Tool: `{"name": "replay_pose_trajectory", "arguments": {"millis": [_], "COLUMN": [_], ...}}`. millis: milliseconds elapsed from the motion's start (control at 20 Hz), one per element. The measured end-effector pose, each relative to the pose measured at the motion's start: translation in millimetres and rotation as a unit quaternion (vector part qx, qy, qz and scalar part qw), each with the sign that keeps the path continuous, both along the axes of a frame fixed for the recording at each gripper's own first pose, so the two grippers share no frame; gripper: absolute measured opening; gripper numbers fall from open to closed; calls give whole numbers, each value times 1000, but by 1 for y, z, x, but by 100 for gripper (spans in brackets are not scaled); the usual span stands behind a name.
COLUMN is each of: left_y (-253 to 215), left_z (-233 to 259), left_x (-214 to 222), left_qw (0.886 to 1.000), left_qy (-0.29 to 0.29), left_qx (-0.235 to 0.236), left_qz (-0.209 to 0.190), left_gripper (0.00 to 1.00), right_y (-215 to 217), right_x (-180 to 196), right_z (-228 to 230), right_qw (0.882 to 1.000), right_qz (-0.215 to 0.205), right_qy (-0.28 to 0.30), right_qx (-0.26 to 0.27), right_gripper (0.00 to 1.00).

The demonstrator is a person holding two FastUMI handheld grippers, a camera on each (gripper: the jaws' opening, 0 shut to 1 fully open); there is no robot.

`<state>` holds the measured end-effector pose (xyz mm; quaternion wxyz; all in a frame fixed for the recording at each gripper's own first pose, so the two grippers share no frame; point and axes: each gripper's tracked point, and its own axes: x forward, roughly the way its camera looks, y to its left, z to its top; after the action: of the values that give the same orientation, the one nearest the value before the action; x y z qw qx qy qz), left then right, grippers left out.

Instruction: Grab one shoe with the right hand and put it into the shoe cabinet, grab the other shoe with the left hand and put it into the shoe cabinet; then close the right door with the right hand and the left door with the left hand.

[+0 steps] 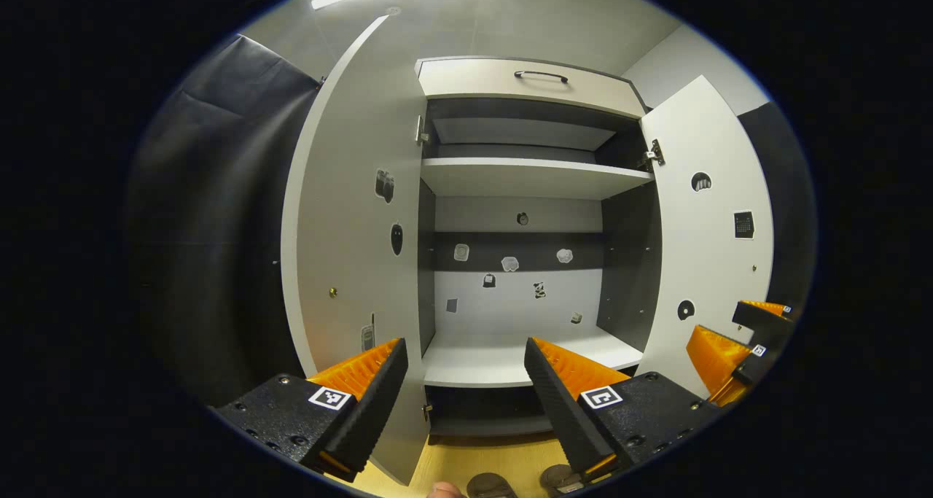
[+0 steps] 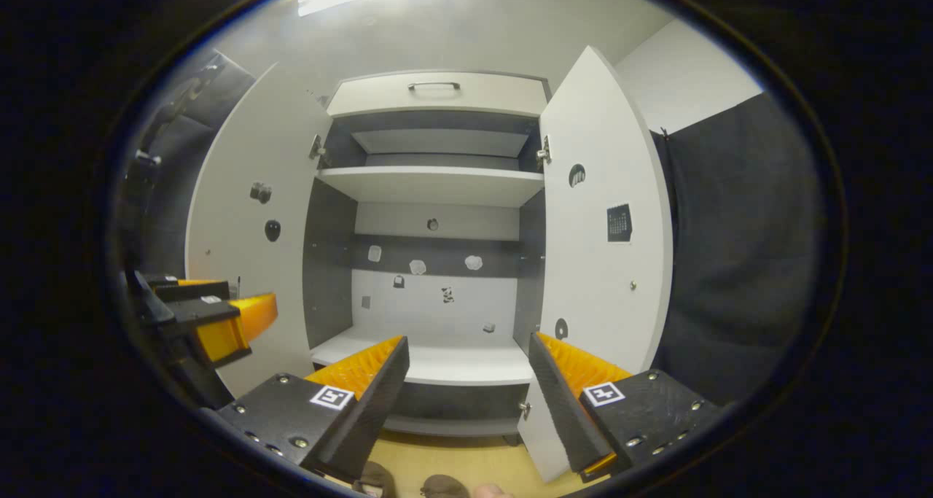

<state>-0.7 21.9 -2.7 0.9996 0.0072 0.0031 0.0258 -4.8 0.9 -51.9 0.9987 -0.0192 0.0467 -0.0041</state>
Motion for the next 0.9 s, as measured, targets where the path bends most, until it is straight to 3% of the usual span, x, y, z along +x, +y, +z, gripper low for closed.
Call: {"name": "replay_pose_trajectory", "arguments": {"millis": [200, 400, 550, 900], "left_y": [7, 14, 17, 23], "left_z": [-3, -8, -11, -15], "left_x": [-1, -4, -7, -17], "left_qw": [1000, 1000, 1000, 1000], "left_qy": [5, 12, 14, 18], "left_qx": [1, 0, 2, 10], "left_qz": [7, 13, 15, 20], "left_gripper": [99, 99, 99, 99], "right_y": [1, 11, 25, 43], "right_x": [-15, -43, -71, -130], "right_z": [-79, -177, -249, -381], "right_qw": [997, 986, 970, 919], "right_qz": [3, 22, 44, 76], "right_qy": [72, 165, 238, 385], "right_qx": [-5, 5, 15, 37], "right_gripper": [99, 99, 99, 98]}}
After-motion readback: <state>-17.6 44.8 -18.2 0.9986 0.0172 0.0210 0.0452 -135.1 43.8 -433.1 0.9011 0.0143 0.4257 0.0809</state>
